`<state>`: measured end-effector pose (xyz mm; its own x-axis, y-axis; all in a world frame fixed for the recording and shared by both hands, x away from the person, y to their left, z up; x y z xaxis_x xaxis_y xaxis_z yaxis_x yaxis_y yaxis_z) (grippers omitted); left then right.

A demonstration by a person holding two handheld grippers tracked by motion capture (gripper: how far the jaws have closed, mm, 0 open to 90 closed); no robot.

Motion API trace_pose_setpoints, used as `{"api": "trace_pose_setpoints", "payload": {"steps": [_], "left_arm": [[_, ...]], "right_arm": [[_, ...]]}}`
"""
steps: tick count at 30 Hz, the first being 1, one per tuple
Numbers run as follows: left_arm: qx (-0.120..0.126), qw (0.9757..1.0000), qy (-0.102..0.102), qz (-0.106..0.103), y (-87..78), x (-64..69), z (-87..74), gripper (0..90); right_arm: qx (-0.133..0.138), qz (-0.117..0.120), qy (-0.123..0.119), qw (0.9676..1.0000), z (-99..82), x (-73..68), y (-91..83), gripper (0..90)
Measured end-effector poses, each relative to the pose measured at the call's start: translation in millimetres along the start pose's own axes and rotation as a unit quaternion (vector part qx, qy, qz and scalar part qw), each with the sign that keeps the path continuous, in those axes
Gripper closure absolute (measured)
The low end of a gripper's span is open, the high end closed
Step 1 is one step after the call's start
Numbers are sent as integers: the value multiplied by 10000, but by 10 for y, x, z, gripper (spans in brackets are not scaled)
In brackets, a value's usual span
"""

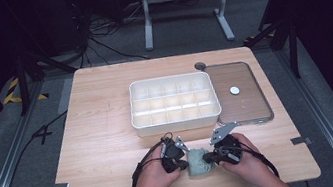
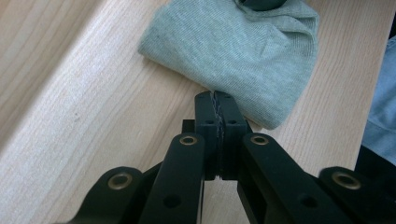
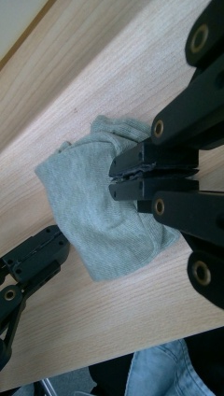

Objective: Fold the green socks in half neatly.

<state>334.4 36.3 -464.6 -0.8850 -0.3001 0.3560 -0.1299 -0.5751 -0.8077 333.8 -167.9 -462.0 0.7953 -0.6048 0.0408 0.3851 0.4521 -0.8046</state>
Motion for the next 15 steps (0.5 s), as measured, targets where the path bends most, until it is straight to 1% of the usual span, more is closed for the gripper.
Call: {"api": "trace_pose_setpoints", "payload": {"steps": [2, 3, 4, 5, 6, 7, 8, 9, 10, 12, 13, 15], "left_arm": [[25, 10000, 35, 11, 5, 2, 1, 877], [44, 9999, 110, 26, 6, 0, 5, 877], [68, 9999, 146, 29, 1, 7, 12, 856], [90, 9997, 210, 44, -2, 15, 19, 856], [168, 9993, 346, 24, -7, 32, 37, 852], [263, 9990, 367, 30, -12, 49, 49, 844], [339, 9984, 452, -6, -15, 60, 65, 840], [381, 9979, 531, -39, -19, 79, 82, 837], [412, 9970, 659, -61, -21, 89, 99, 835], [445, 9961, 759, -53, -17, 116, 121, 830], [401, 9961, 780, -32, -21, 121, 129, 828], [423, 9960, 791, -20, -23, 114, 129, 825]], "right_arm": [[1, -26, -28, 10000, 0, -6, -2, 876], [10, -39, -41, 10000, 0, -14, -2, 876], [-13, -111, -101, 9999, 6, -29, -9, 876], [-13, -111, -101, 9999, 6, -29, -9, 876], [-9, -119, -120, 9999, 9, -40, -12, 876], [-29, -188, -174, 9997, 18, -63, -18, 876], [-48, -260, -219, 9994, 26, -80, -19, 876], [-62, -304, -281, 9991, 35, -97, -24, 876], [-48, -342, -321, 9989, 43, -116, -21, 874], [-33, -289, -341, 9990, 55, -158, -15, 873], [-28, -284, -341, 9990, 60, -171, -12, 873], [-9, -284, -291, 9992, 64, -177, -4, 874]]}}
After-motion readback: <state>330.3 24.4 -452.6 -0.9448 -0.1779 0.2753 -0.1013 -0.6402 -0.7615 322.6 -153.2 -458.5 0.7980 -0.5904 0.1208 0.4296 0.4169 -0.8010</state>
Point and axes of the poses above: each handheld gripper's, and its own axes: y roughly forward along the jaws, z roughly out of its top, x roughly to its right, the point moved 1 cm from there along y, roughly forward along the jaws, and after that the axes turned 13 degrees about -z, right-handed, at the moved point
